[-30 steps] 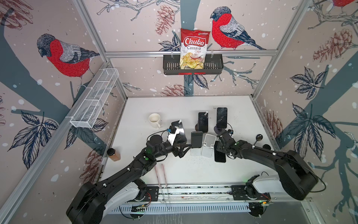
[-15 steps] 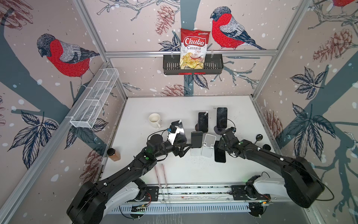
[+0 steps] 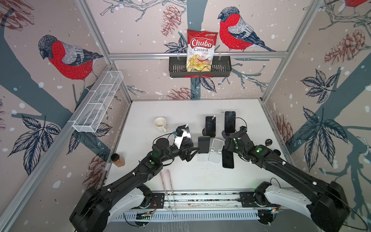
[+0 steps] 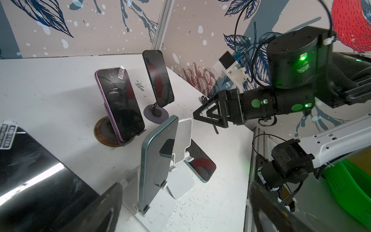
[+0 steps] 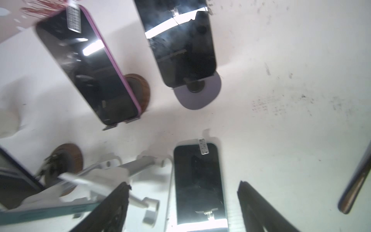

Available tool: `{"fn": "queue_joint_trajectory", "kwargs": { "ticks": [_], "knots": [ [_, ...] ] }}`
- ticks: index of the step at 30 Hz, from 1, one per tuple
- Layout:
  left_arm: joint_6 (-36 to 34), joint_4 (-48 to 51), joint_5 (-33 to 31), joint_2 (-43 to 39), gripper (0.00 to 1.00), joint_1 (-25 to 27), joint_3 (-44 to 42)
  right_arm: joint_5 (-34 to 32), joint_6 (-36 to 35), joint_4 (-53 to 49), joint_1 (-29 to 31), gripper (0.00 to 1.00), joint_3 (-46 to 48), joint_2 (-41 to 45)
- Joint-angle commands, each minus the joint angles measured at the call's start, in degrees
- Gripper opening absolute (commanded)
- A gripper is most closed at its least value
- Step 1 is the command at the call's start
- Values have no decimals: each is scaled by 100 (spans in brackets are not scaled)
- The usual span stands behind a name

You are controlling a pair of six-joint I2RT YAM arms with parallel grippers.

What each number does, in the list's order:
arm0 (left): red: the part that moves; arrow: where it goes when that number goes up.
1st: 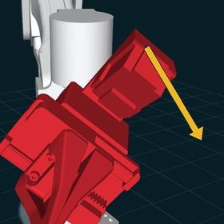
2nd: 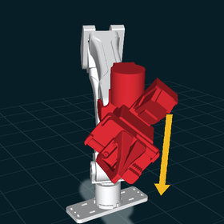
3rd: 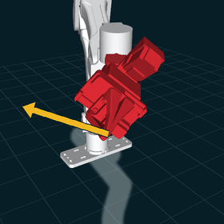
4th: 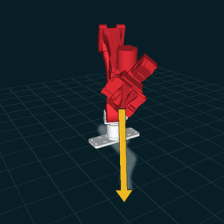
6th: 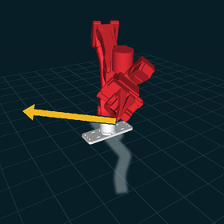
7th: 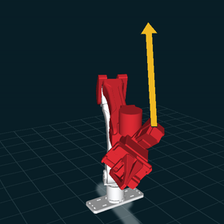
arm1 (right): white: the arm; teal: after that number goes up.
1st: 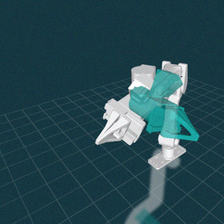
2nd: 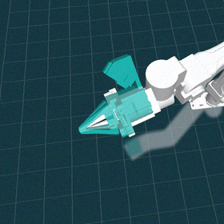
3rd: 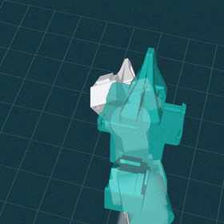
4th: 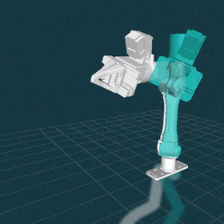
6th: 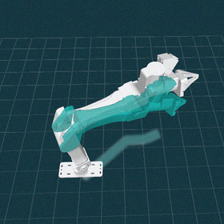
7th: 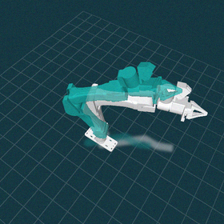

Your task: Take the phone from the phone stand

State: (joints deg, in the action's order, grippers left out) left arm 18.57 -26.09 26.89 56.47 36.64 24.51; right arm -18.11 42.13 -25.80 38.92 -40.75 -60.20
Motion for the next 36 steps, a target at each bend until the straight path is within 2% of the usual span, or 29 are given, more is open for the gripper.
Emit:
{"fn": "queue_joint_trajectory", "kwargs": {
  "ticks": [1,6,12,26,36],
  "knots": [
    [67,117,-66,-13,97,6,51,-291,110,-178,283,98,-185,3],
    [-16,262,59,21,97,5,101,-691,463,-154,798,99,-451,-252],
    [-100,353,109,49,97,3,133,-880,777,-100,1090,99,-622,-709],
    [-120,136,132,-4,97,3,28,-861,1107,30,1138,99,-846,-1401],
    [-118,14,196,-4,97,6,-18,-823,1086,483,1179,99,-740,-1614]
  ]
}}
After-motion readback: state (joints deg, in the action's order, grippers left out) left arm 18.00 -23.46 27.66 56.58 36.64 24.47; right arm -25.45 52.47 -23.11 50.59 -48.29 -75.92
